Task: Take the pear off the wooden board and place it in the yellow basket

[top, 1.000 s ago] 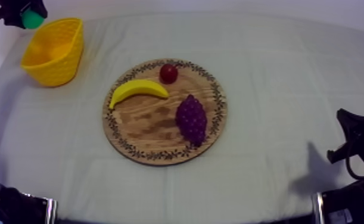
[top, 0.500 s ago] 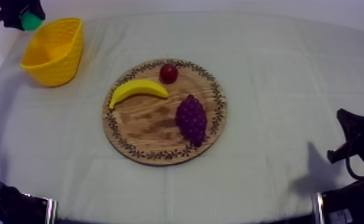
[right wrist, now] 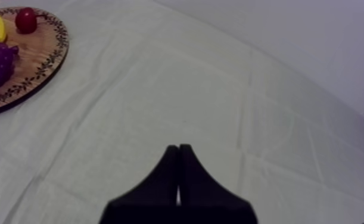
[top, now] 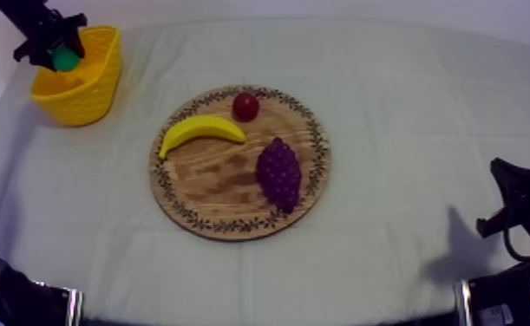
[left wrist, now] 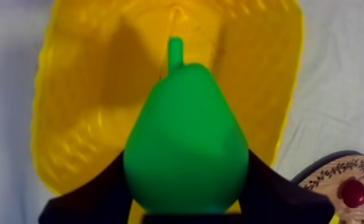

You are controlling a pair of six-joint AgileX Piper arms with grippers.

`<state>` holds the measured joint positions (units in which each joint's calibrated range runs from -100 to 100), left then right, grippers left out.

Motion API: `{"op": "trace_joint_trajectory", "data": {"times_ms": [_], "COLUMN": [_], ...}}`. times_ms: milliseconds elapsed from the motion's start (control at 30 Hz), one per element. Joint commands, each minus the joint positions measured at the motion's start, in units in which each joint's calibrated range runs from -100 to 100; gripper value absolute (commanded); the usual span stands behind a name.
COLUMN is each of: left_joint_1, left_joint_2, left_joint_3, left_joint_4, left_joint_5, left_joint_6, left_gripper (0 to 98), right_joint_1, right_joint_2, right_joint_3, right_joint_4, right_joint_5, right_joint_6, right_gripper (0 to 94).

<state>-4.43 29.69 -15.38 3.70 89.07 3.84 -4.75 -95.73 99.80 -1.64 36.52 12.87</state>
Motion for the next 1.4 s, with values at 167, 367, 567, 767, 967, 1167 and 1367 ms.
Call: {"op": "trace_joint_trajectory", "data": {"times_ms": [167, 367, 567, 767, 967, 1167, 1367], "left_joint_1": [-0.1, -0.7, -1.4, -1.5, -1.3, -1.2, -0.8], "left_joint_2": [4.6, 5.7, 6.0, 6.0, 6.0, 5.4, 3.0], "left_joint_3": [0.3, 0.6, 1.6, 2.0, 1.3, 0.6, 0.9], "left_joint_4": [0.42, 0.26, 0.44, 0.46, 0.32, -0.07, -0.43], "left_joint_5": [-2.4, -3.9, -4.8, -5.1, -5.1, -5.0, -3.8], "left_joint_6": [-0.1, 0.2, 1.7, 1.6, 1.3, 1.3, 1.6], "left_gripper": [36.5, 46.4, 66.8, 88.9, 94.5, 95.2, 95.2], "right_joint_1": [0.0, 0.0, 0.0, 0.0, 0.0, 0.0, 0.0], "right_joint_2": [0.0, 0.0, 0.0, 0.0, 0.0, 0.0, 0.0], "right_joint_3": [0.0, 0.0, 0.0, 0.0, 0.0, 0.0, 0.0], "right_joint_4": [0.0, 0.0, 0.0, 0.0, 0.0, 0.0, 0.0], "right_joint_5": [0.0, 0.0, 0.0, 0.0, 0.0, 0.0, 0.0], "right_joint_6": [0.0, 0.0, 0.0, 0.0, 0.0, 0.0, 0.0], "right_gripper": [0.2, 0.2, 0.2, 0.2, 0.2, 0.2, 0.2]}}
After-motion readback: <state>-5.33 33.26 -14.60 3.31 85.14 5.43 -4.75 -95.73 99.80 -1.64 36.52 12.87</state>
